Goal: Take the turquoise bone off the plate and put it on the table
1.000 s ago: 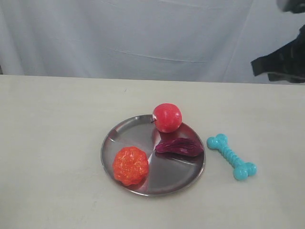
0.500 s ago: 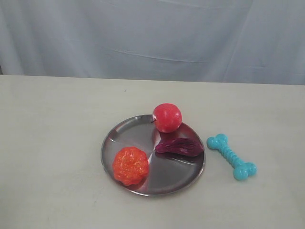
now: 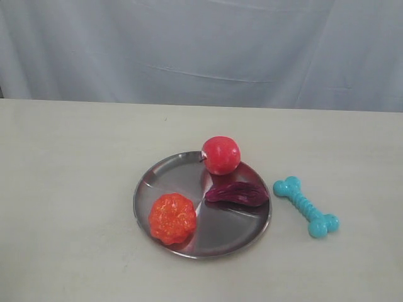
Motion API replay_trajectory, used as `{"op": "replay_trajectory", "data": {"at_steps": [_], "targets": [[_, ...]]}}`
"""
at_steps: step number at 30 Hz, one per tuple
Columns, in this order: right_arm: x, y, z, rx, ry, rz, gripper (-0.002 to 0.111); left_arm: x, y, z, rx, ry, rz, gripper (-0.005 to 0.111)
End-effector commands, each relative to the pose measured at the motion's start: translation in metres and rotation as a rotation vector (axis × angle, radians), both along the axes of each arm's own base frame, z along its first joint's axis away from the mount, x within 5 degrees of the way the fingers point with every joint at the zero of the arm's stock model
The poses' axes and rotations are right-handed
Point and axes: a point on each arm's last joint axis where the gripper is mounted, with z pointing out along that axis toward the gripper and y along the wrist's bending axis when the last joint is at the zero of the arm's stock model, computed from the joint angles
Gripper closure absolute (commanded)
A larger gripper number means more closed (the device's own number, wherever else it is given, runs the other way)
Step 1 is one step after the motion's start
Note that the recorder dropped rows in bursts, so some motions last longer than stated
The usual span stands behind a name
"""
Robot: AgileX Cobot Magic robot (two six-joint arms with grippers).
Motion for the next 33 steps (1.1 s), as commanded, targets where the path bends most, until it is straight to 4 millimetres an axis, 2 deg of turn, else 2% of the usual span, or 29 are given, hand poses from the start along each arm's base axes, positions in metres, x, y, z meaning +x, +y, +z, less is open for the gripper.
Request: {"op": "replay_trajectory", "data": {"at_steps": [1, 7, 12, 20, 23, 26, 28, 33], "targets": [[-0.004, 0.000, 0.002, 0.003, -0.029, -0.003, 0.108, 0.000, 0.000, 0.000, -0.003, -0.004, 0.006, 0.107], [-0.006, 0.001, 0.002, 0.002, -0.035, 0.005, 0.108, 0.000, 0.000, 0.000, -0.003, -0.004, 0.006, 0.107], [-0.016, -0.001, 0.006, 0.001, -0.082, -0.039, 0.108, 0.000, 0.000, 0.000, -0.003, -0.004, 0.006, 0.107], [-0.049, 0.000, 0.014, -0.042, -0.228, -0.168, 0.108, 0.000, 0.000, 0.000, -0.003, -0.004, 0.006, 0.107], [-0.064, 0.005, 0.013, -0.003, -0.271, -0.178, 0.108, 0.000, 0.000, 0.000, -0.003, -0.004, 0.006, 0.107], [-0.077, 0.008, 0.007, -0.044, -0.282, -0.207, 0.108, 0.000, 0.000, 0.000, -0.003, -0.004, 0.006, 0.107], [-0.078, 0.008, -0.001, -0.057, -0.302, -0.210, 0.108, 0.000, 0.000, 0.000, -0.003, -0.004, 0.006, 0.107], [-0.056, 0.001, -0.046, -0.032, -0.209, -0.208, 0.108, 0.000, 0.000, 0.000, -0.003, -0.004, 0.006, 0.107]]}}
